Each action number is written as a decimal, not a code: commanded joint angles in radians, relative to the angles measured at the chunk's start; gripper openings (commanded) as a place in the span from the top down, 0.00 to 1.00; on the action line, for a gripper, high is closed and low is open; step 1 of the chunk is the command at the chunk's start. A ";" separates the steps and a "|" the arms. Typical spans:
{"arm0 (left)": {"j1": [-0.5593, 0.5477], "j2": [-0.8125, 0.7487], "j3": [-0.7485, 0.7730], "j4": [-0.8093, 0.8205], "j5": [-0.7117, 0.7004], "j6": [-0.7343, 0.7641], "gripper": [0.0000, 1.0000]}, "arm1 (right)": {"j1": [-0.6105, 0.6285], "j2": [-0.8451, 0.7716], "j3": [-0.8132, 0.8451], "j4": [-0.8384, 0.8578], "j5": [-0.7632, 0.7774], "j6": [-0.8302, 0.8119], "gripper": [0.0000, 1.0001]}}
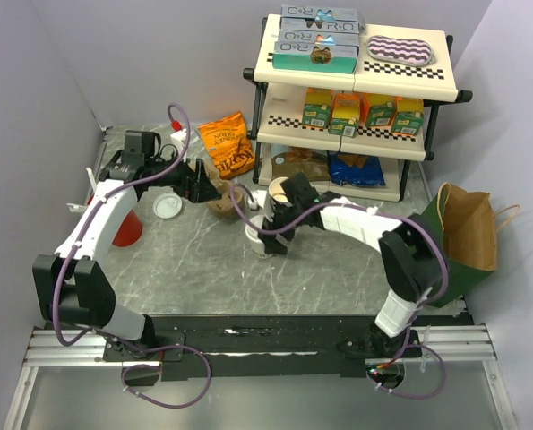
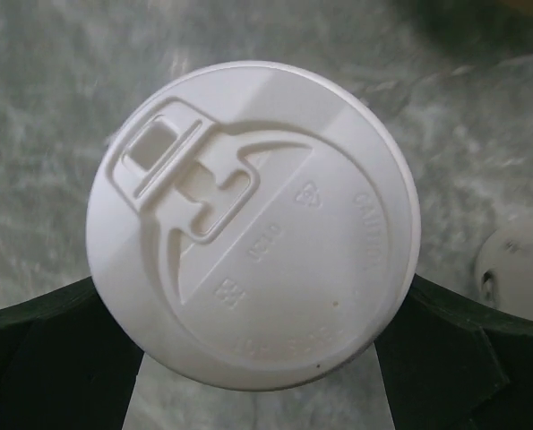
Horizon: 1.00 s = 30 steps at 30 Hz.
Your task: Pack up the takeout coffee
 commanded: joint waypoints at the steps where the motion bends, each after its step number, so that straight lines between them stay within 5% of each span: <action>1: 0.020 -0.052 -0.002 0.018 0.040 -0.010 0.01 | 0.005 0.099 0.136 0.095 -0.033 0.148 0.05; 10: 0.051 -0.092 -0.055 0.021 0.063 -0.023 0.00 | 0.010 0.233 0.245 0.172 0.067 0.222 0.07; 30: 0.049 0.012 -0.140 0.196 -0.058 -0.187 0.01 | 0.010 0.215 0.156 0.241 0.036 0.274 0.36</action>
